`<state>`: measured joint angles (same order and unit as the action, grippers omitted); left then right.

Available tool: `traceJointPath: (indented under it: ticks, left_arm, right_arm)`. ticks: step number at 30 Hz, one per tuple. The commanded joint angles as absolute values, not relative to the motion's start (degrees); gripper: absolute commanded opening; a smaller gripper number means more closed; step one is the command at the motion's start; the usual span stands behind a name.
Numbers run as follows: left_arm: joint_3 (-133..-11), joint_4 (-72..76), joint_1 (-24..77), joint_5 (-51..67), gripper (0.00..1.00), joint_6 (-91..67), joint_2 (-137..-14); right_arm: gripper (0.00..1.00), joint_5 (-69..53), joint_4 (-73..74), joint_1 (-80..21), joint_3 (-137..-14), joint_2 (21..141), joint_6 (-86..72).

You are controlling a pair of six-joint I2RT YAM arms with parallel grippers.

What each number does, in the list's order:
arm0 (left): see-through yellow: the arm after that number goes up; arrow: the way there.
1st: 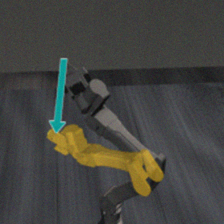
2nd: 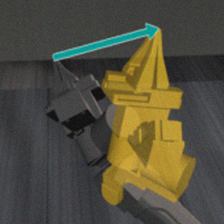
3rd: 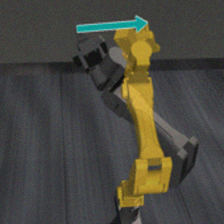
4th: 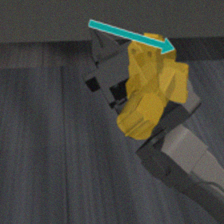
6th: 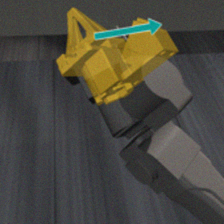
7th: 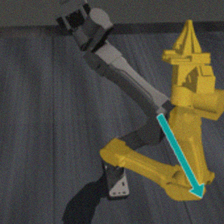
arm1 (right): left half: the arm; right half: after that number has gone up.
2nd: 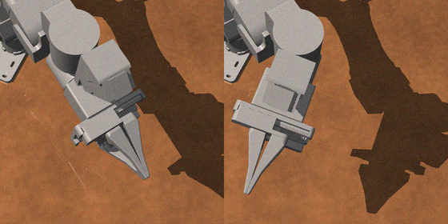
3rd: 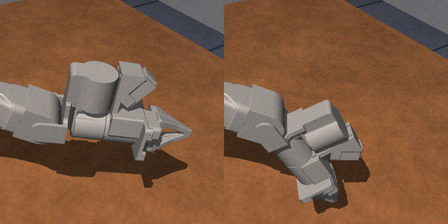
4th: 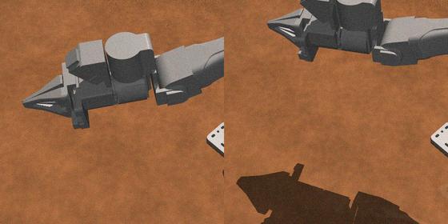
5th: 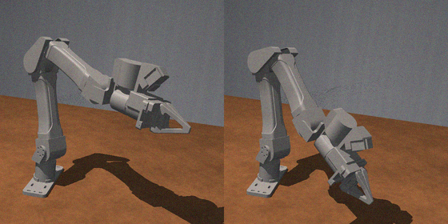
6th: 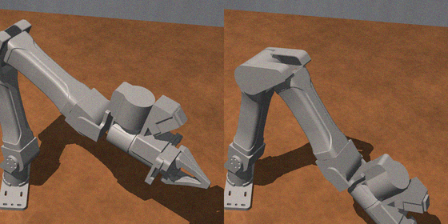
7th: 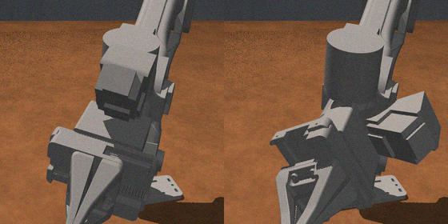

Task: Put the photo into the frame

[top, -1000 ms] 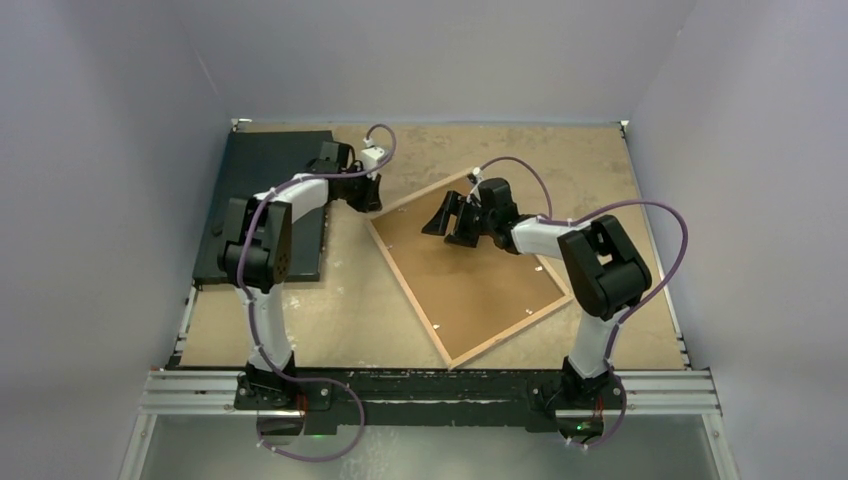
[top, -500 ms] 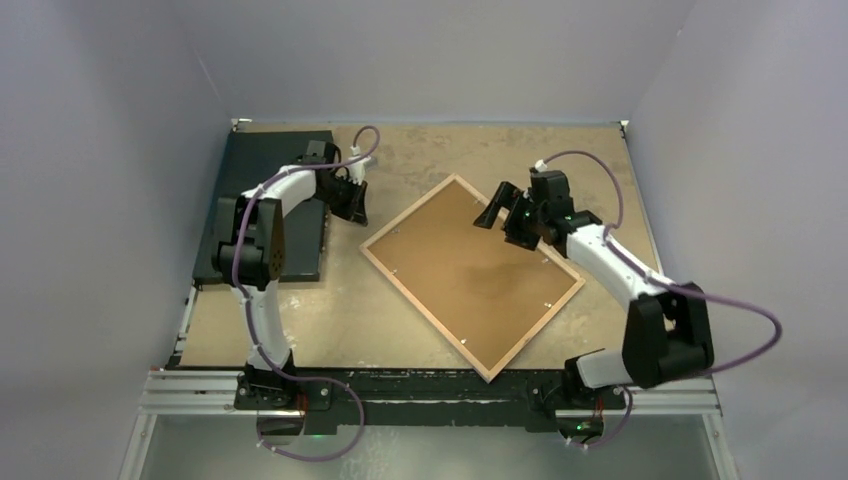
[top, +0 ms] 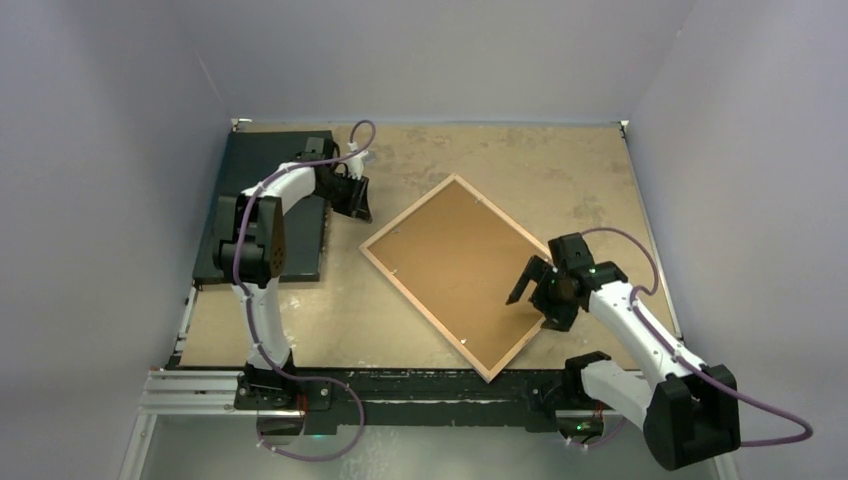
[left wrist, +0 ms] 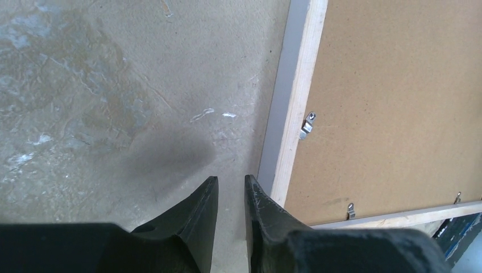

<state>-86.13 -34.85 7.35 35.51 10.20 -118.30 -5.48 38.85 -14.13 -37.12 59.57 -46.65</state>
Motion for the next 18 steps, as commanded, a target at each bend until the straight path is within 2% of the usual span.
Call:
traceJointPath:
  ticks: [1, 8, 18]
  left_arm:
    - [-85.9, -33.7, 8.3, 37.4, 0.22, 9.8, -118.5]
    - [-83.3, -32.8, 9.2, 36.4, 0.18, 10.6, -119.2]
    - [-78.0, -32.6, 11.0, 37.9, 0.01, 11.9, -117.6]
  right_arm:
    - [0.99, -7.5, 44.0, -14.0, -32.9, 55.6, -50.9]
    - [0.99, -7.6, 42.9, -14.0, -30.8, 54.9, -51.0]
    - [0.99, -4.8, 19.9, -13.0, -27.6, 55.5, -58.6]
